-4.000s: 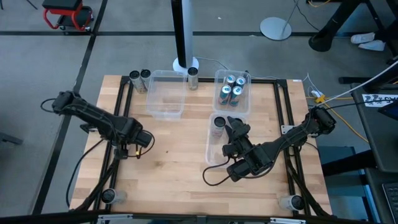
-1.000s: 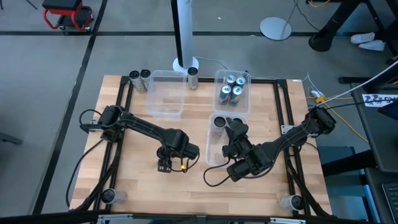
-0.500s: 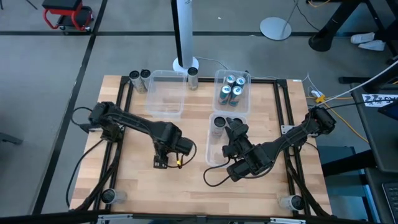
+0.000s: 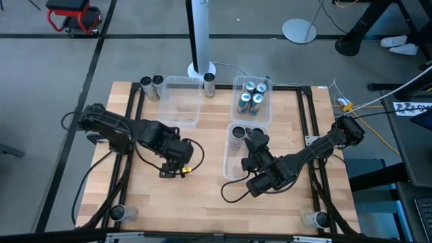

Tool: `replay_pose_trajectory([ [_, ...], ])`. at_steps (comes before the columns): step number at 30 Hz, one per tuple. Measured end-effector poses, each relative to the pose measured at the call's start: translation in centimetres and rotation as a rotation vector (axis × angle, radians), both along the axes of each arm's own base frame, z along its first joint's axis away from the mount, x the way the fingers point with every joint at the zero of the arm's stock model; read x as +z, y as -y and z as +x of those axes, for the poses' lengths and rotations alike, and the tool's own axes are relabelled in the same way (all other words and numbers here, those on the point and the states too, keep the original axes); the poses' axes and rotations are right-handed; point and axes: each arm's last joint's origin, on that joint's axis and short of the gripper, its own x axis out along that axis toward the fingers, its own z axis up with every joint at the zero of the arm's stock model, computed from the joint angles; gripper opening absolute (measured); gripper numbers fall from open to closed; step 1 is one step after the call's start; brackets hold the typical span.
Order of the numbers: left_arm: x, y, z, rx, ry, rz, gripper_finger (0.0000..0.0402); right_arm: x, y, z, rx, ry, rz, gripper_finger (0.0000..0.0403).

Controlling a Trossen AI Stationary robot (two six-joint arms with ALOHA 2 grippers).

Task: Sort soda cans
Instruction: Put the white pink soda can into the bottom right transparent bin

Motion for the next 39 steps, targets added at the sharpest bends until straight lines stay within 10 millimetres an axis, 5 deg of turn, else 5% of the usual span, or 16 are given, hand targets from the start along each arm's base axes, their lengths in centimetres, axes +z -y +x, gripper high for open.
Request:
replay_pose_trajectory([
  [23,0.1,0.7,0.6,-0.015,0.070,-0.045,0.0293,0.0,0.0,0.0,0.001,-0.001,0.003,0.0365],
  [31,0.1,1.1,0.5,-0.112,0.046,-0.099,0.0337,0.0,0.0,0.0,0.001,-0.001,0.004,0.0365],
  [39,0.2,1.4,1.0,-0.100,0.101,-0.120,0.0338,0.0,0.0,0.0,0.001,-0.001,0.004,0.0365],
])
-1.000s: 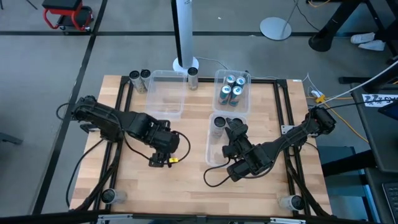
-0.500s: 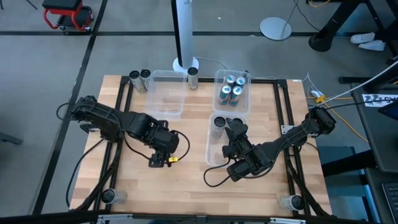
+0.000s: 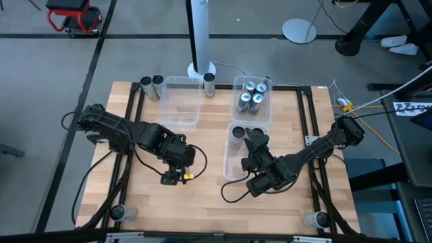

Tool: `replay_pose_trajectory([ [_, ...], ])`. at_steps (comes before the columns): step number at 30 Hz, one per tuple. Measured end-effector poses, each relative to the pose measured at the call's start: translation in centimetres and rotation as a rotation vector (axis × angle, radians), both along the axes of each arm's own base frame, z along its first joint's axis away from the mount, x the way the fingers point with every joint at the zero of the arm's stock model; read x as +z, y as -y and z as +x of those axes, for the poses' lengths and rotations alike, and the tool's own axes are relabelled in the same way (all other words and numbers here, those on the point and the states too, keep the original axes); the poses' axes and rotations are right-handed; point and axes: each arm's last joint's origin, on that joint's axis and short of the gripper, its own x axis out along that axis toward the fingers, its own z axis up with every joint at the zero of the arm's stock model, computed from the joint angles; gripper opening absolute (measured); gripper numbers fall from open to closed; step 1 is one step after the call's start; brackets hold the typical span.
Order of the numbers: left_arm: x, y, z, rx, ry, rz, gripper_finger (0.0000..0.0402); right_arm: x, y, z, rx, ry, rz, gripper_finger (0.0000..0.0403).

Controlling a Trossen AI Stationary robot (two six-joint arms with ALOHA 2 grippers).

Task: Sort soda cans
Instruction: Put the white pink soda can into the bottom right transparent bin

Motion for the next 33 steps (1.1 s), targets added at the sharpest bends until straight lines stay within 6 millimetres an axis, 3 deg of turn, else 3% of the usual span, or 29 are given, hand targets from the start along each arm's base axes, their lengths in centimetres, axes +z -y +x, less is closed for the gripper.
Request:
replay_pose_trajectory([
  [6,-0.2,-0.3,0.5,0.054,0.001,-0.014,0.0349,0.0,0.0,0.0,0.000,0.000,0.001,0.0365],
  [13,-1.3,-0.1,1.1,0.058,-0.052,0.004,0.0396,0.0,0.0,0.0,0.002,-0.006,0.008,0.0365],
  [25,-1.9,0.6,-0.5,0.064,-0.109,0.236,0.0391,-0.1,0.0,0.0,0.004,-0.011,0.015,0.0365],
  [33,-3.6,0.8,-1.9,0.034,-0.112,0.208,0.0391,-0.1,0.0,0.0,0.005,-0.015,0.022,0.0365],
])
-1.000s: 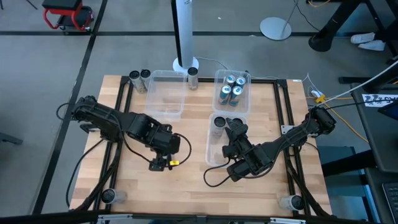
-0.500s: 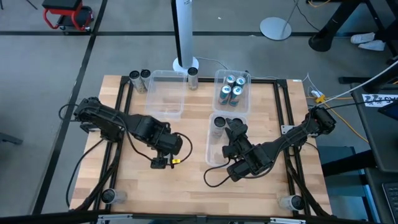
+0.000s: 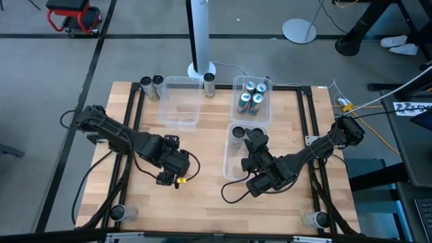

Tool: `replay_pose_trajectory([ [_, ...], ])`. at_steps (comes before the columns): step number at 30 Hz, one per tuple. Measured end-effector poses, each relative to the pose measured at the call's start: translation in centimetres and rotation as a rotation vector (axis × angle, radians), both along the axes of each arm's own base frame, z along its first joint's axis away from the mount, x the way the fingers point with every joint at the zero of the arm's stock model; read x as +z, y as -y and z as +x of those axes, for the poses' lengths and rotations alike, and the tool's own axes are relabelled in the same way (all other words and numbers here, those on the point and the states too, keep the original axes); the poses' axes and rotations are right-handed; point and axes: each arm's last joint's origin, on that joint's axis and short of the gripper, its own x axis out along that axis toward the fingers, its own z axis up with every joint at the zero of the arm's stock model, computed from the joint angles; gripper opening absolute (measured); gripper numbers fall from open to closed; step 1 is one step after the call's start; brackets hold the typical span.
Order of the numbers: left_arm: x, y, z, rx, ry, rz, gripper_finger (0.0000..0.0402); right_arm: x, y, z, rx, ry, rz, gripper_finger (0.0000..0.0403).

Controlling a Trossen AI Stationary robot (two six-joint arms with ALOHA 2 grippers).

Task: Sort soda cans
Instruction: Put the white pink soda can into the bottom right transparent bin

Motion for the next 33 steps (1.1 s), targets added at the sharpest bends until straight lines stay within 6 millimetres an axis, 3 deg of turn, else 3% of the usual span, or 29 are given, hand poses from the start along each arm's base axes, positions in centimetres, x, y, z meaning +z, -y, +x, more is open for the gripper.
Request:
replay_pose_trajectory([
  [7,0.1,-1.3,-0.7,0.011,0.096,-0.101,0.0391,0.0,0.0,0.0,0.000,0.001,0.001,0.0365],
  [16,-3.0,-1.3,-0.4,-0.012,0.107,-0.128,0.0391,0.0,0.0,0.0,0.000,0.004,0.002,0.0365],
  [25,-4.9,-1.8,-0.1,-0.001,0.114,-0.135,0.0386,0.0,0.0,0.0,0.000,0.006,0.003,0.0365],
  [28,-5.0,-1.8,-0.1,-0.012,0.117,-0.134,0.0360,0.0,0.0,0.0,0.000,0.005,0.003,0.0365],
  [33,-4.9,-1.8,-0.2,-0.014,0.095,-0.140,0.0275,0.0,0.0,0.0,0.010,-0.034,-0.023,0.0365],
])
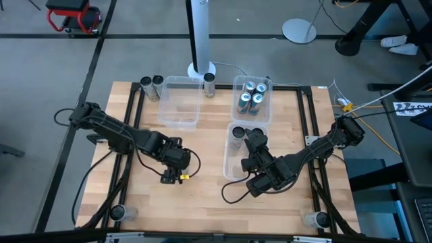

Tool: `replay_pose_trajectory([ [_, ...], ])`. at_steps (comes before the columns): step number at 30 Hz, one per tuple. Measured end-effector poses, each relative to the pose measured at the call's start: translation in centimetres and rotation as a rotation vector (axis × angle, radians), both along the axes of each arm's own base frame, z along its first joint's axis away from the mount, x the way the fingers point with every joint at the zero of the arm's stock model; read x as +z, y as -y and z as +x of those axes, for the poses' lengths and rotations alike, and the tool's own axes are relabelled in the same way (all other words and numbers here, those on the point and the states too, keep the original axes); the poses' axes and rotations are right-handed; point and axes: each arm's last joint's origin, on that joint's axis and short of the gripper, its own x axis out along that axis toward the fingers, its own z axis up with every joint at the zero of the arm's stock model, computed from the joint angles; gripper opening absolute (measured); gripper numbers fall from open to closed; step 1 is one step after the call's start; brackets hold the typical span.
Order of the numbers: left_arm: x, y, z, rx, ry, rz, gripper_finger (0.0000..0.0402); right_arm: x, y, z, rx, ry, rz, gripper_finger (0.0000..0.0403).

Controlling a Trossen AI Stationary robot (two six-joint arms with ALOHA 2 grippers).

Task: Sort soda cans
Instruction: Put the white pink soda can into the bottom right transparent bin

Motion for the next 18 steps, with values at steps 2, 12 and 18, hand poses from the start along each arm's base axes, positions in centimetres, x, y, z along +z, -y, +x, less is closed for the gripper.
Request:
replay_pose_trajectory([
  [2,0.2,0.0,0.0,-0.005,-0.001,0.002,0.0246,0.1,-0.1,0.0,0.005,-0.005,-0.003,0.0365],
  [12,7.0,-0.7,1.6,-0.036,0.196,0.011,0.0245,2.9,-2.0,-0.2,0.063,0.006,-0.082,0.0365],
  [18,11.9,-2.7,2.4,-0.007,0.383,0.059,0.0245,6.4,-2.9,-0.2,0.074,0.038,-0.141,0.0365],
])
